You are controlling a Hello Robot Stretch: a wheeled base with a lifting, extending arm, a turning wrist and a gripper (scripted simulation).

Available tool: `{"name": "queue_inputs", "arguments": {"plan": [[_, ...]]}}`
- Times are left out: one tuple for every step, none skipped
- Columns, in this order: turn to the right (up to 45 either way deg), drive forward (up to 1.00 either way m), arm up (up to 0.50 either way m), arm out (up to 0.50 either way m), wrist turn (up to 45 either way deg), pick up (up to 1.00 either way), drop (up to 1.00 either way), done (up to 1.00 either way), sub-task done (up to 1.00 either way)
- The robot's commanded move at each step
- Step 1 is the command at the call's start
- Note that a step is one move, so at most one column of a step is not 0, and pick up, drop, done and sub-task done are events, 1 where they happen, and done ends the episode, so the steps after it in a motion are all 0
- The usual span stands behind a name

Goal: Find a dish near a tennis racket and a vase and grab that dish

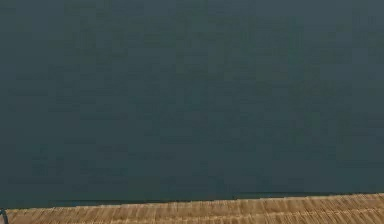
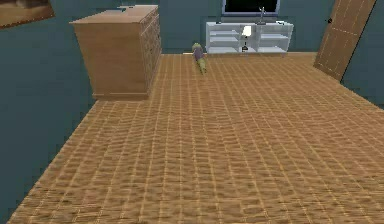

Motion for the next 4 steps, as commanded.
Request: {"name": "queue_inputs", "arguments": {"plan": [[0.0, 0.65, 0.0, 0.0, 0.0, 0.0, 0.0, 0.0, 0.0], [-45.0, 0.0, 0.0, 0.0, 0.0, 0.0, 0.0, 0.0, 0.0], [-45.0, 0.0, 0.0, 0.0, 0.0, 0.0, 0.0, 0.0, 0.0], [-45.0, 0.0, 0.0, 0.0, 0.0, 0.0, 0.0, 0.0, 0.0]]}}
